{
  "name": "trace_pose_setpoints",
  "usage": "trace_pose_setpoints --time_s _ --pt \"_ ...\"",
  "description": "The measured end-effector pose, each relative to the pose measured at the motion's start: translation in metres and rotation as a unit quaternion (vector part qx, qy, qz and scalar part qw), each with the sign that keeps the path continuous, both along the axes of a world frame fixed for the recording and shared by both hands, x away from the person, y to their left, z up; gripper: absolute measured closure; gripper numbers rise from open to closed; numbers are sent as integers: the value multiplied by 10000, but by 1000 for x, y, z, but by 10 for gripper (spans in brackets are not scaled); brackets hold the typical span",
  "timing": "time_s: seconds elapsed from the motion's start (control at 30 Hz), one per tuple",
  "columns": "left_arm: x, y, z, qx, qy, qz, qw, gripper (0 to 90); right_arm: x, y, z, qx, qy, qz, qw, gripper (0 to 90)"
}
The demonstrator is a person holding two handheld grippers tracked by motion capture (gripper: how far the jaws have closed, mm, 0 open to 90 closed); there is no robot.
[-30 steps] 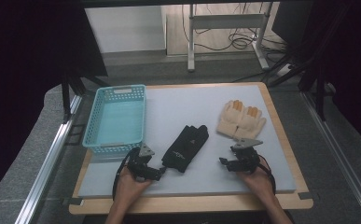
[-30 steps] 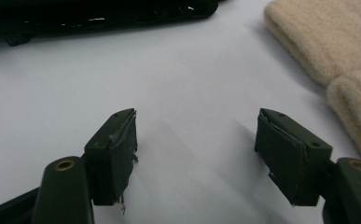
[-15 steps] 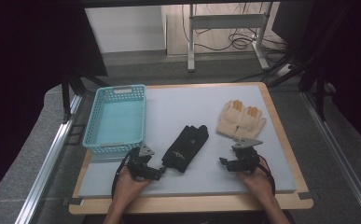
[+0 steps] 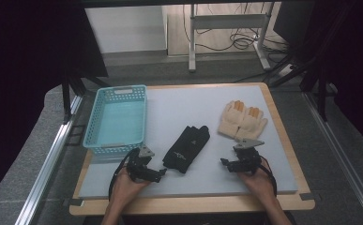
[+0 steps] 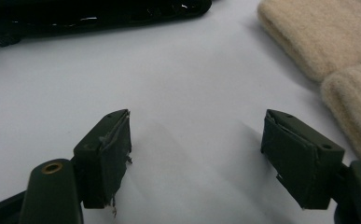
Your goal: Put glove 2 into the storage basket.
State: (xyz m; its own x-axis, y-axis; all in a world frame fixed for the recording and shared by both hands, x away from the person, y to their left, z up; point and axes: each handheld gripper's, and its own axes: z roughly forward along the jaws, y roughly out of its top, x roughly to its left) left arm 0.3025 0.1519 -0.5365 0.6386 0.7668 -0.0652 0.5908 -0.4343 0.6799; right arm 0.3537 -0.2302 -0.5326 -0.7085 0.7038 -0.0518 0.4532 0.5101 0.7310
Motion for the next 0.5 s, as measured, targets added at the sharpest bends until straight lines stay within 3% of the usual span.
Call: trace_pose_setpoints --time_s 0.27,0.5 --pt "4 -7 18 -395 141 -140 9990 26 0 0 0 -1 0 -2 10000 236" --pt "17 -29 33 -392 121 -294 9987 23 0 0 0 1 2 -4 10000 235"
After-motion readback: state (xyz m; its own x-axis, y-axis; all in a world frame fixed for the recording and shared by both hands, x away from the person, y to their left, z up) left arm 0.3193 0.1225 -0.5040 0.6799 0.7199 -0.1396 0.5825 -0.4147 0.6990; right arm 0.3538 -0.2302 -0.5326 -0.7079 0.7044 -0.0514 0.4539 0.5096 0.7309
